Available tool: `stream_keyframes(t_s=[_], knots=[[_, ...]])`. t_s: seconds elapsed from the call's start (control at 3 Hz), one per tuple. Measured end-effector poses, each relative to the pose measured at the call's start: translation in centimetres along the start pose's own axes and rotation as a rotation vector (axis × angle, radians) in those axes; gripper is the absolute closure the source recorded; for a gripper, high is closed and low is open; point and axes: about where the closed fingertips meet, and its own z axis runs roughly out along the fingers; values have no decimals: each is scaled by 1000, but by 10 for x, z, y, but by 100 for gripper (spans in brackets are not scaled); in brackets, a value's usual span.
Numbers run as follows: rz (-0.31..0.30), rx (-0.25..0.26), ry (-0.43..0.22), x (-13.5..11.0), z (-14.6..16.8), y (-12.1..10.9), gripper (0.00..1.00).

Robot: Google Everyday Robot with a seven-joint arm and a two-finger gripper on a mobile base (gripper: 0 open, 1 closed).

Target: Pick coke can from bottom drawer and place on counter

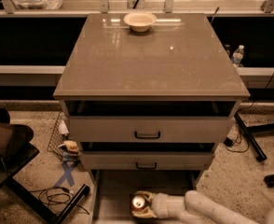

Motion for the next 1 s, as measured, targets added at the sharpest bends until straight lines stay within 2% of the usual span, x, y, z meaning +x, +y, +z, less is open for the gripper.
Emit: stream_keyframes(t_s=[0.33, 0.67, 1.0], knots=[[36, 33, -36, -84, -54, -2, 100], [27, 35, -67, -190, -113, -14, 100], [14, 30, -76, -238, -135, -21, 100]])
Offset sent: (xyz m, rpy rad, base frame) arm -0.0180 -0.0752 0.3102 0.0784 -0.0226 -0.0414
